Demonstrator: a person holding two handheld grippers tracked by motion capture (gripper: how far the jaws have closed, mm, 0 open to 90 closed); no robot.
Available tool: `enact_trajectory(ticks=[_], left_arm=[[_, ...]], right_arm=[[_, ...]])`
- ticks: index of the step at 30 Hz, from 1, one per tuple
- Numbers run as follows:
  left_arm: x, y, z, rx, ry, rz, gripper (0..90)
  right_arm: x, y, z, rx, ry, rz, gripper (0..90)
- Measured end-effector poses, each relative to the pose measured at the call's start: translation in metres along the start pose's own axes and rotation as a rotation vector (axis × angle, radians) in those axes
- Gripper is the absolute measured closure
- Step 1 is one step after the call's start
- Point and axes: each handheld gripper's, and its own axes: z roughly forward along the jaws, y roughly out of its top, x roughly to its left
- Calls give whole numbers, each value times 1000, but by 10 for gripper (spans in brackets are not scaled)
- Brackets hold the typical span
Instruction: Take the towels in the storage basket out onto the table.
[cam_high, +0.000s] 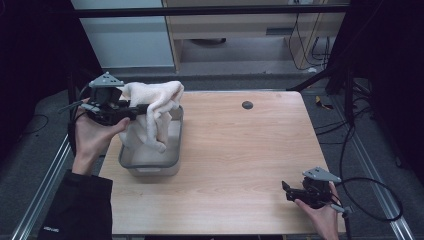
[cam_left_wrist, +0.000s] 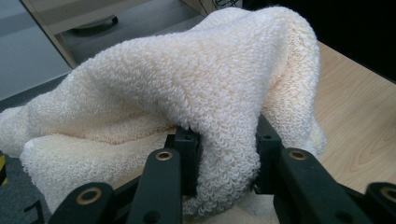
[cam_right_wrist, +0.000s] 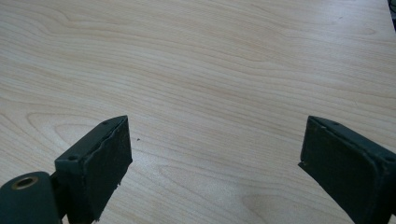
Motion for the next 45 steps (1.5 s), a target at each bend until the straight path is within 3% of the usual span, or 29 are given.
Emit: enact_trajectory(ticks=[24,45], left_arm=[[-29,18,-18,-44,-72,67,697],[-74,42,-5,-50,-163,138,695]], right_arm=[[-2,0,-1,-4,-6,0,88],[-6,-2,-3,-11,-15,9,88]])
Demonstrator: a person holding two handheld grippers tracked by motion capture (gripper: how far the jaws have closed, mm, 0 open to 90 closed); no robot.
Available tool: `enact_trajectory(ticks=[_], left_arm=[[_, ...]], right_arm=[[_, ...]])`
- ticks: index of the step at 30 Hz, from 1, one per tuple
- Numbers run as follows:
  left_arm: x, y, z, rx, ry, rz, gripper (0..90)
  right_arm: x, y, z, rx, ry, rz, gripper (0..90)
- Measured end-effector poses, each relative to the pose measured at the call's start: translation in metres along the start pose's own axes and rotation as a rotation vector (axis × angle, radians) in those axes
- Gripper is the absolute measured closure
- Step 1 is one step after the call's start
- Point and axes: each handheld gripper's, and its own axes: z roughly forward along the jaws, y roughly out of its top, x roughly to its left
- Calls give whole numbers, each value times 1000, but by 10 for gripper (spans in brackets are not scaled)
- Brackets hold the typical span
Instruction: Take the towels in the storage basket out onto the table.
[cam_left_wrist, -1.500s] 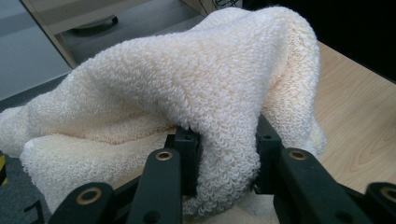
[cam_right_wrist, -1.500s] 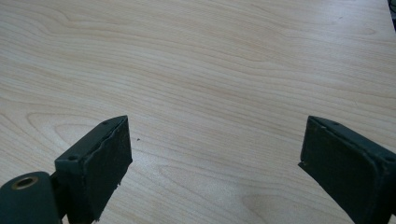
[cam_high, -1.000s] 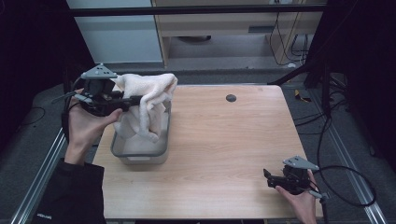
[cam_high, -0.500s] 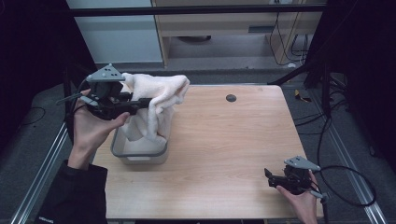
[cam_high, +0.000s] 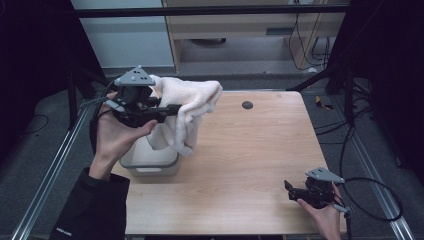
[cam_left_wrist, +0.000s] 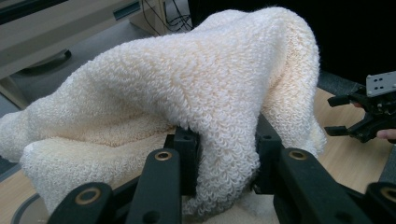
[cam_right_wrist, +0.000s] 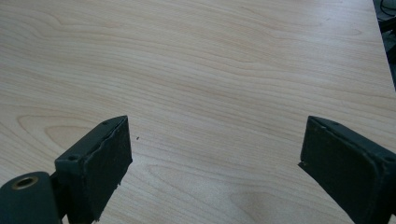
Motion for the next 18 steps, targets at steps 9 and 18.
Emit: enact_trajectory(ticks=[9,18], left_arm=[[-15,5,22,17,-41,23,695],[-28,5,53,40,-78,41,694]], right_arm=[[-2,-1,0,3,-4,4,88],[-4,-3,0,6,-17,-6,93]])
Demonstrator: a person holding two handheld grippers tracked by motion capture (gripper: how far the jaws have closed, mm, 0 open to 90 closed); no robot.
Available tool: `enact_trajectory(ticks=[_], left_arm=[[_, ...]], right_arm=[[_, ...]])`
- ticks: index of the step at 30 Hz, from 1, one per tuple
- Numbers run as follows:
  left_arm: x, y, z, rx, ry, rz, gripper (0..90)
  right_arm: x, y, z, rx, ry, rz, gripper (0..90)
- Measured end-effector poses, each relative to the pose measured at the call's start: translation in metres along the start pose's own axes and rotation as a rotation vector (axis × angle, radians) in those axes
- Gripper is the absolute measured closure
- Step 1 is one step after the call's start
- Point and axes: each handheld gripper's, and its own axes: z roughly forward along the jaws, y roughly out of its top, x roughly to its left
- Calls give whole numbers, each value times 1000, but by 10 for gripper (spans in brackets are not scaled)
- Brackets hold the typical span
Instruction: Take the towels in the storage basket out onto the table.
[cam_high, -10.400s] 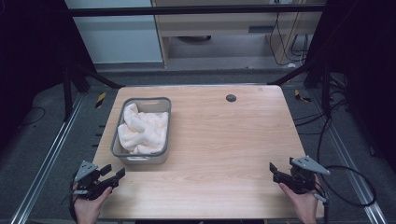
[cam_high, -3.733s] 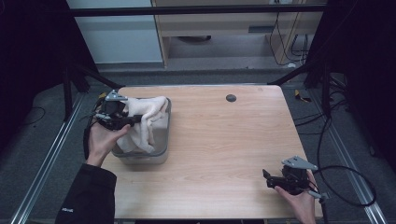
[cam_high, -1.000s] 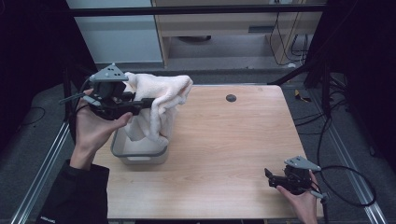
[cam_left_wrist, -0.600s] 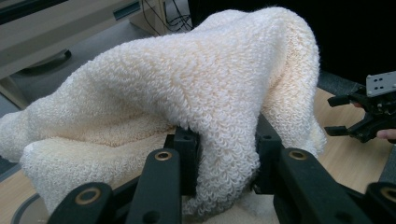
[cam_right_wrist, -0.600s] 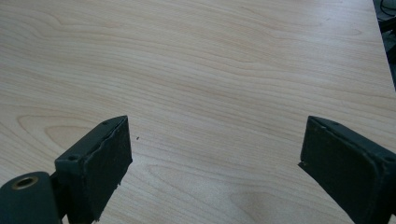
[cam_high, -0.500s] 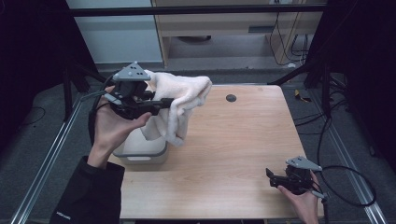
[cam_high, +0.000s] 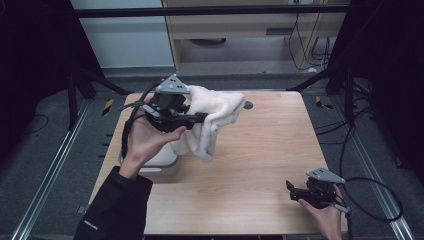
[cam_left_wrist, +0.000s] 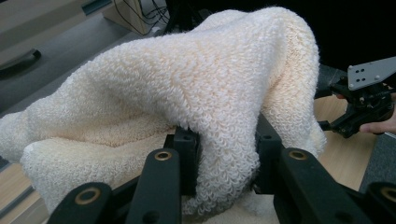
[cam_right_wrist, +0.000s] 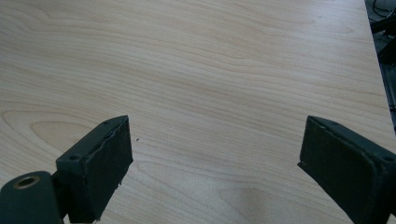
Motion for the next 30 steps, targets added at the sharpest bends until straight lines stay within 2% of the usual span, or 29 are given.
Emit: enact_trajectory(ticks=[2,7,14,19,30], left_arm=[[-3,-1,14,13,-17,-1,694],[-9,-2,37,31,-49,1,694],[-17,-1,65,69,-59,11,694],[-22,-3,79,80,-76,12,694],[-33,-13,115,111,-106,16,693]], right_arm=[[-1,-1,0,-5,-4,-1,94],[-2,-1,0,-7,-6,-3,95],[-4,-3,1,-6,-11,-4,95],[-4,-4,2,-5,-15,-16,95],[-4,-5,1,-5,-14,-11,95]])
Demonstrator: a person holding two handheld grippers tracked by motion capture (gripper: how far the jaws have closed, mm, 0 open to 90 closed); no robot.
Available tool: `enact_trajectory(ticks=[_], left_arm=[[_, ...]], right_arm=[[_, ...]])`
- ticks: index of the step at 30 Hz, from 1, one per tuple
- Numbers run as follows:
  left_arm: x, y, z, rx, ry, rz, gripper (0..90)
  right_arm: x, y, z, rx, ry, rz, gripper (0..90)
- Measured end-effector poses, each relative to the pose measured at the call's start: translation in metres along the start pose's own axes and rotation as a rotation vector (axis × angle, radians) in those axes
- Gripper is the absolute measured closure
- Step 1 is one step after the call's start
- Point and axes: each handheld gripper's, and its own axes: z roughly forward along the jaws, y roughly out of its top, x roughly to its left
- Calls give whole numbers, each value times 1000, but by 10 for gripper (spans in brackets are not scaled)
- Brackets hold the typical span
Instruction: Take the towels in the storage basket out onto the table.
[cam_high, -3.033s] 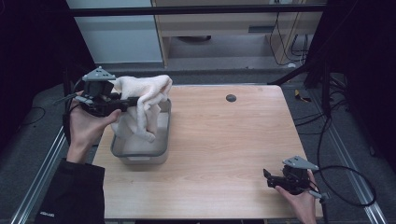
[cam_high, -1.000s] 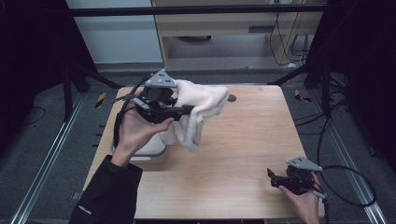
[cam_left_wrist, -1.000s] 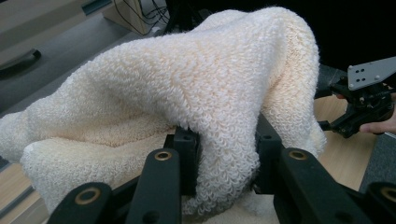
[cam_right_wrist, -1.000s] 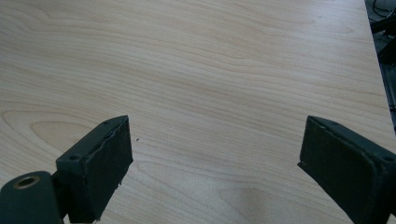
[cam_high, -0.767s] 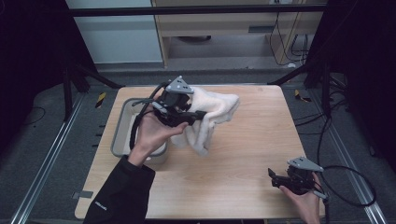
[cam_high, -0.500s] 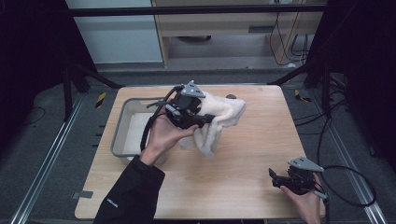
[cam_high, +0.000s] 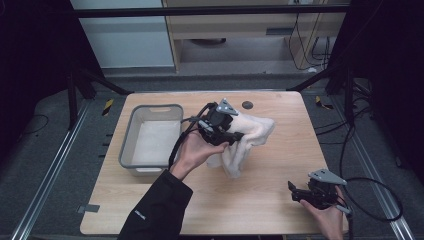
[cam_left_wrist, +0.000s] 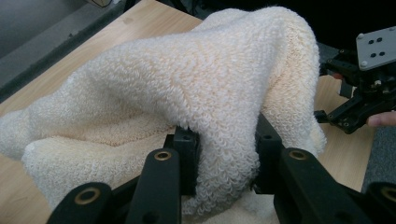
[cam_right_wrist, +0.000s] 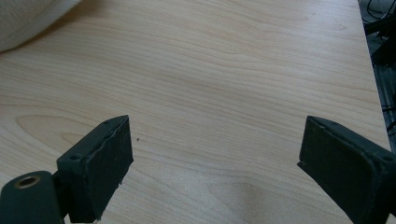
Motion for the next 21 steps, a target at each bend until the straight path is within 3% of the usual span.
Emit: enact_trajectory(ticks=[12,21], left_arm=[[-3,-11,35,28,-16,-5,690],[1,-30,67,77,-11,-30,685]], right_arm=[[0,-1,0,-2,1,-8,94],[0,-2,1,3,5,-3,93]])
